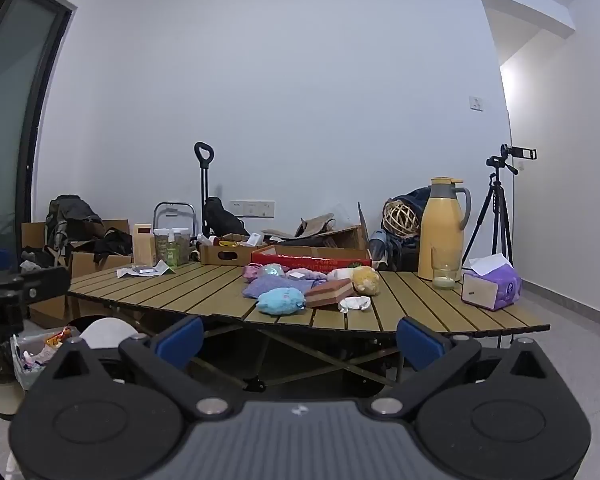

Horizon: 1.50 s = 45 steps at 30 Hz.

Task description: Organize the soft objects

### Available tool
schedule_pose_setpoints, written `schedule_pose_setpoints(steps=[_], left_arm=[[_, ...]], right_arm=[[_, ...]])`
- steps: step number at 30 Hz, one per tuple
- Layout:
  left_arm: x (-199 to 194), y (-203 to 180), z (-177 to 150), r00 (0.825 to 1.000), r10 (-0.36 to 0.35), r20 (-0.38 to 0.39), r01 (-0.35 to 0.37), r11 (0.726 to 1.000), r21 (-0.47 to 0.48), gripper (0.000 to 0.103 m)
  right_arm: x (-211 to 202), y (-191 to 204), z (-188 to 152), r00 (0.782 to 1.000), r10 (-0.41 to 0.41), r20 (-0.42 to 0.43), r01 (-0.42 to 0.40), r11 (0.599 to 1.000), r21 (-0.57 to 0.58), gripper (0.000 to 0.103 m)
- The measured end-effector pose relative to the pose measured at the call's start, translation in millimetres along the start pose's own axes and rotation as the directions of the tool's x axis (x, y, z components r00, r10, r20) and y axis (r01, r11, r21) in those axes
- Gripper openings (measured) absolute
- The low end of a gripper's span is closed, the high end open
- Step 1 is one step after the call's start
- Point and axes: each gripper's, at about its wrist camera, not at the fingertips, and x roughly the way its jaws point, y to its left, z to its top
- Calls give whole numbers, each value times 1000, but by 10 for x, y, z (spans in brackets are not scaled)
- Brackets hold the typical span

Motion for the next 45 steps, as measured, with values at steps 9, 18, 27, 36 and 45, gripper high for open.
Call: schedule_pose_setpoints(steps=[9,18,27,36,45], left_arm=[[-111,-25,-19,999,11,48,-10,1000,-21,103],[-289,21,18,998,17,65,-16,1000,-11,103],[-316,-11,3,998,16,64,-15,1000,-11,103],[-330,2,6,997,23,67,-22,1000,-17,103],[-283,-25,42,997,17,82,-16,1000,-10,103]], right_arm=[[-58,-63,-17,1000,-2,-8,3,998,70,103],[-253,-15,50,999,12,35,-13,999,37,103],[-298,8,73,999,20,48,-21,1000,19,103],[-309,-4,62,999,20,42,-21,999,31,103],[-285,-2,94,998,18,59,-19,1000,21,103]])
